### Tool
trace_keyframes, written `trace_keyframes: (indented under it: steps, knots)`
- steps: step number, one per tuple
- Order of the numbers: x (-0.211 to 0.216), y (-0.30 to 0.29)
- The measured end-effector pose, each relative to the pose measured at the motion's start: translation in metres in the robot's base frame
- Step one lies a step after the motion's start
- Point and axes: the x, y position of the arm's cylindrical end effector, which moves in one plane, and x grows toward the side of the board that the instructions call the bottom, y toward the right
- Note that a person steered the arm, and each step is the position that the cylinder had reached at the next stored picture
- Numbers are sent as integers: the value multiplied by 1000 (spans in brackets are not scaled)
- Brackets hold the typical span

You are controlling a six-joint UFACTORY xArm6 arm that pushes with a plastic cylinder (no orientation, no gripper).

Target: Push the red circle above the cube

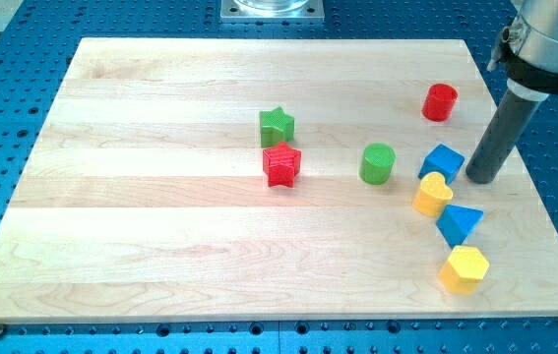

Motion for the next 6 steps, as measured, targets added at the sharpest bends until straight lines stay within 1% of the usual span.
trace_keyframes:
  steps: [1,2,3,4,5,6]
  knots:
    - [24,-7]
    - [10,-32]
    - [-11,-29]
    - [-29,37]
    - [-66,93]
    - [-106,67]
